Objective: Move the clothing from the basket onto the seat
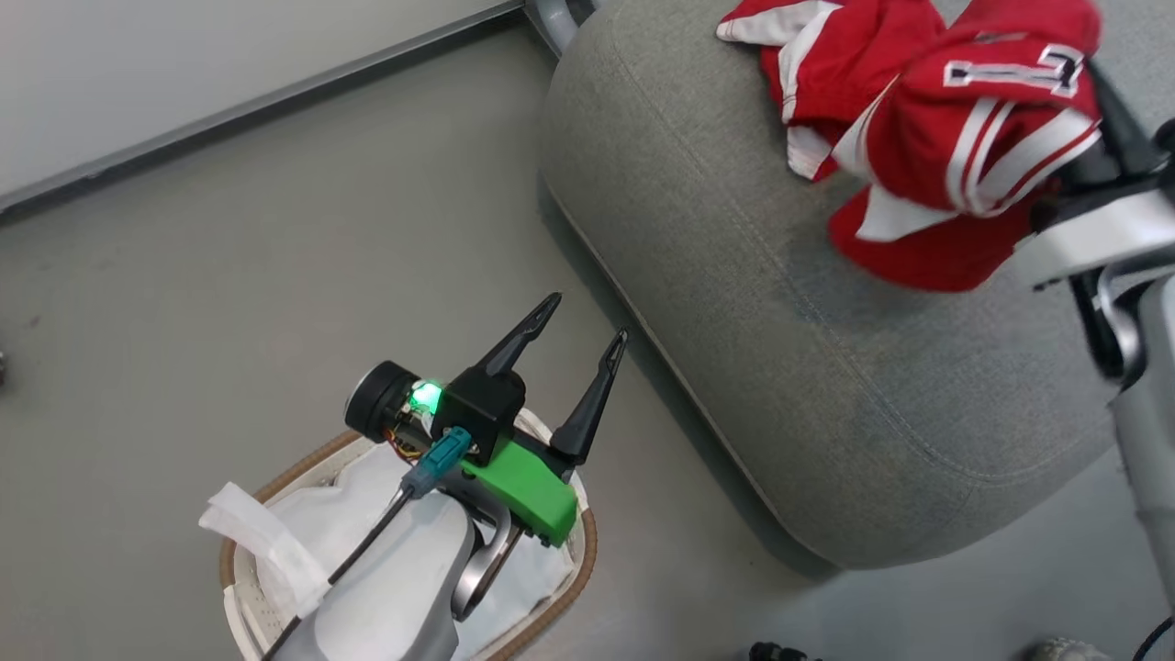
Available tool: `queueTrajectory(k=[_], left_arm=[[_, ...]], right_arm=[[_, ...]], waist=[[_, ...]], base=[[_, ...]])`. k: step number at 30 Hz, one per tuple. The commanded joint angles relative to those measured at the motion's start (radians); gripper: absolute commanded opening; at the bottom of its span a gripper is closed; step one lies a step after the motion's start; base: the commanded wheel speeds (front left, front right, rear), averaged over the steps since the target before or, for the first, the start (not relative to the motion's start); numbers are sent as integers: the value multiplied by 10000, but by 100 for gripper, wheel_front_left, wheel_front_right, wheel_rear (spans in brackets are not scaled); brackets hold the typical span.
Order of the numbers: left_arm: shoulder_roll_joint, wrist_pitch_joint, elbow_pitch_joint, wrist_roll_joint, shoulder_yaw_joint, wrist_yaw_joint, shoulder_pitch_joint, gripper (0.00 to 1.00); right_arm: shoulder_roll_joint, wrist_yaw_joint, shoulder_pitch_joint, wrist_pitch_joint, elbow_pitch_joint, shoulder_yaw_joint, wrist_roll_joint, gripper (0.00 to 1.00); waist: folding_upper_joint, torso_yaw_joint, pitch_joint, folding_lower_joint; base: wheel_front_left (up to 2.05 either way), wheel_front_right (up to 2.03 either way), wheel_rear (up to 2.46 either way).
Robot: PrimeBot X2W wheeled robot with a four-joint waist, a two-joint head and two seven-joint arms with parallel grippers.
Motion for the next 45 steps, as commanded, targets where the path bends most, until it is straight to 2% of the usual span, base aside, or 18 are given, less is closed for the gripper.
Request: queueTrajectory(k=[1, 6, 10, 18, 25, 33, 34, 35, 36, 37, 38, 39, 45], left_arm=[[158, 3, 30, 113, -31, -30, -272, 100], [389, 3, 92, 148, -308, -31, -745, 100], [503, 5, 56, 190, -480, -31, -1165, 100], [751, 5, 49, 286, -626, -31, -1795, 100], [917, 5, -134, 386, -495, -31, -1939, 100], [947, 5, -240, 443, -306, -31, -1661, 100], [946, 5, -254, 436, -310, -31, -1669, 100], [954, 5, -255, 406, -289, -31, -1669, 100], [963, 5, -258, 400, -271, -31, -1676, 100], [966, 5, -250, 381, -250, -31, -1671, 100], [968, 5, -228, 362, -223, -31, -1647, 100], [961, 5, -244, 370, -204, -31, -1632, 100], [825, 5, -173, 252, 68, -31, -1310, 100]], right_arm=[[-242, -11, -452, -46, 70, -183, -92, 0], [-989, -11, -1953, -46, 658, -1355, -296, 0], [-1558, -11, -2781, -46, 1293, -1876, -609, 0], [-2043, -11, -3897, -46, 2670, -2628, -1166, 0], [-1738, -11, -3967, -46, 3693, -3498, -1687, 0], [-1141, -11, -3422, -46, 3982, -4081, -2121, 0], [-1067, -11, -3359, -46, 3954, -4119, -2161, 2], [-970, -11, -3275, -46, 3950, -4179, -2179, 22], [-900, -11, -3196, -46, 3925, -4220, -2203, 36], [-821, -11, -3090, -46, 3865, -4232, -2229, 42], [-737, -11, -2981, -46, 3781, -4221, -2245, 97], [-665, -11, -2886, -46, 3707, -4210, -2255, 100], [-328, -11, -2066, -46, 3270, -4047, -2138, 100]], waist=[[-1, 581, 888, 0], [-1, 1007, 1722, 0], [-1, 1385, 2333, 0], [-1, 2060, 3470, 0], [-1, 2434, 4118, 0], [-1, 2472, 4443, 0], [-1, 2463, 4431, 0], [-1, 2445, 4399, 0], [-1, 2432, 4370, 0], [-1, 2407, 4305, 0], [-1, 2384, 4213, 0], [-1, 2368, 4136, 0], [-1, 2300, 3313, 0]], base=[[0, 0, 0], [0, 0, 0], [0, 0, 0], [0, 0, 0], [0, 0, 0], [0, 0, 0], [0, 0, 0], [0, 0, 0], [0, 0, 0], [0, 0, 0], [0, 0, 0], [0, 0, 0], [0, 0, 0]])
